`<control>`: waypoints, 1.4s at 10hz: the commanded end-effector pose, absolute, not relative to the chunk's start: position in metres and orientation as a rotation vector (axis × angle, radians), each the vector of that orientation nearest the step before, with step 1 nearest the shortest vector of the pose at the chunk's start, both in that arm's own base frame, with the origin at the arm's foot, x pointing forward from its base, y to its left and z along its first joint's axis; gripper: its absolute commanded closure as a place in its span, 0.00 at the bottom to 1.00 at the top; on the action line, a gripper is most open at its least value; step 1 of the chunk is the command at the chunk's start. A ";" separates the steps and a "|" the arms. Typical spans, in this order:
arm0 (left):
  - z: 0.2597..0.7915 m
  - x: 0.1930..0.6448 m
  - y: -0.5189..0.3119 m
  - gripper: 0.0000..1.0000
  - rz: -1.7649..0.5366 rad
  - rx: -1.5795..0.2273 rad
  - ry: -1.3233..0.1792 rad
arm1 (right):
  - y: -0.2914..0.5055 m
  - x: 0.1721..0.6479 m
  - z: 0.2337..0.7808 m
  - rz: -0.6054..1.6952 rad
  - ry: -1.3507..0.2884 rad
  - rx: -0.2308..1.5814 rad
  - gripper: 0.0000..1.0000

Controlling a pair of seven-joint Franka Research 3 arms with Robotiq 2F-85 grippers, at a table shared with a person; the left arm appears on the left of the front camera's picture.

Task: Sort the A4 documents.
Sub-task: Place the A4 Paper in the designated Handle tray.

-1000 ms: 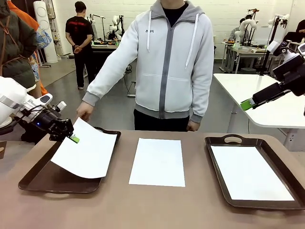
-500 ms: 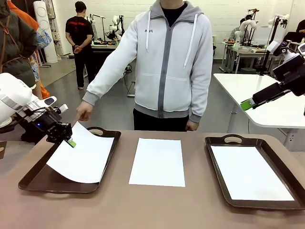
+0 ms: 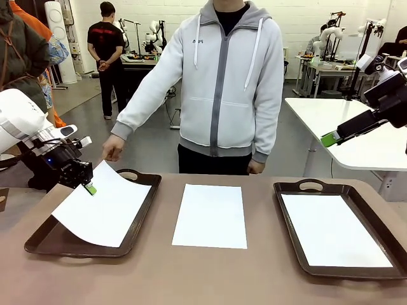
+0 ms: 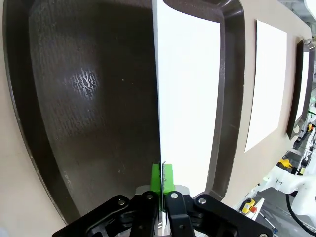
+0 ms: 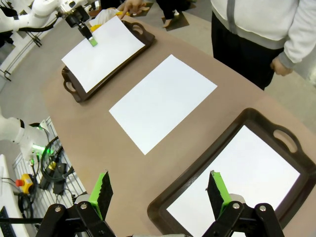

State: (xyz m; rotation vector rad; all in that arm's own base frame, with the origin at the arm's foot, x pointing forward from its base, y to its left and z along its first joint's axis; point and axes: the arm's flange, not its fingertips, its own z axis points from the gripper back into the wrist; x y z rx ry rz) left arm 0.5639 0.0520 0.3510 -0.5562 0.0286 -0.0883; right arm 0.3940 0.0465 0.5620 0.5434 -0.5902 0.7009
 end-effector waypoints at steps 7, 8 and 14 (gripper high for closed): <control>0.338 0.566 0.051 0.95 -0.022 -0.521 0.040 | 0.047 0.394 0.561 0.700 -0.588 0.545 0.00; 0.336 0.565 0.050 0.79 -0.037 -0.526 0.046 | 0.047 0.394 0.561 0.700 -0.588 0.545 0.00; 0.341 0.559 0.061 0.48 -0.004 -0.442 0.022 | 0.047 0.394 0.561 0.700 -0.588 0.545 0.00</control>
